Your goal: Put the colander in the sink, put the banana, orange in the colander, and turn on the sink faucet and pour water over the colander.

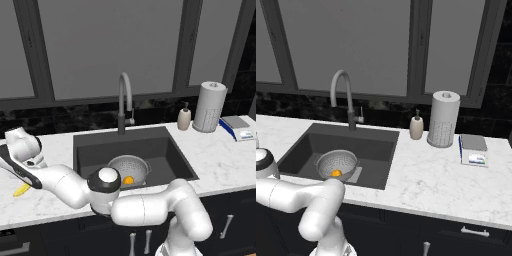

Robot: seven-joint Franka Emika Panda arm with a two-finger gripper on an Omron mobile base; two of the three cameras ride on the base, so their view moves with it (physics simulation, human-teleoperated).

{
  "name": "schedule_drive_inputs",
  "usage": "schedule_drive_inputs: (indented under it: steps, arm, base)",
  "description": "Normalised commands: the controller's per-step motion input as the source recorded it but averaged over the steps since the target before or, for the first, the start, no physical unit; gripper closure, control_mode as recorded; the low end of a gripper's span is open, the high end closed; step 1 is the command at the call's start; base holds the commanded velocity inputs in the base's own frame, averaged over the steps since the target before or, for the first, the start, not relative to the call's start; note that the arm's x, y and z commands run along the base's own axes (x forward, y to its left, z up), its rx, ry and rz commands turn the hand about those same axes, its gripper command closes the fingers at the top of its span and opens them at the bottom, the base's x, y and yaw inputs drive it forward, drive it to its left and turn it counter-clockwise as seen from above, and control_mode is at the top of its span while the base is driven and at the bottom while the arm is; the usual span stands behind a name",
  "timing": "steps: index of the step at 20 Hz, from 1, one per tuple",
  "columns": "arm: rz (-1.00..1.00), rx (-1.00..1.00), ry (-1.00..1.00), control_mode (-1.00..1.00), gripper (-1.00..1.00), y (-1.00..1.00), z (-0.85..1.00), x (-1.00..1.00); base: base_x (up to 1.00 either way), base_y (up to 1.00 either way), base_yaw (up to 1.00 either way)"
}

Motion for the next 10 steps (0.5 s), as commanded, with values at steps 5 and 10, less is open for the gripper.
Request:
schedule_drive_inputs:
  steps: [5,10]
  arm:
    - [-0.14,0.0,0.0,-1.0,1.0,-0.98,0.1,-0.25]
    - [-0.14,0.0,-0.02,-1.0,1.0,-1.0,0.17,-0.33]
  base:
    - [0.0,0.0,0.0]
    - [0.0,0.0,0.0]
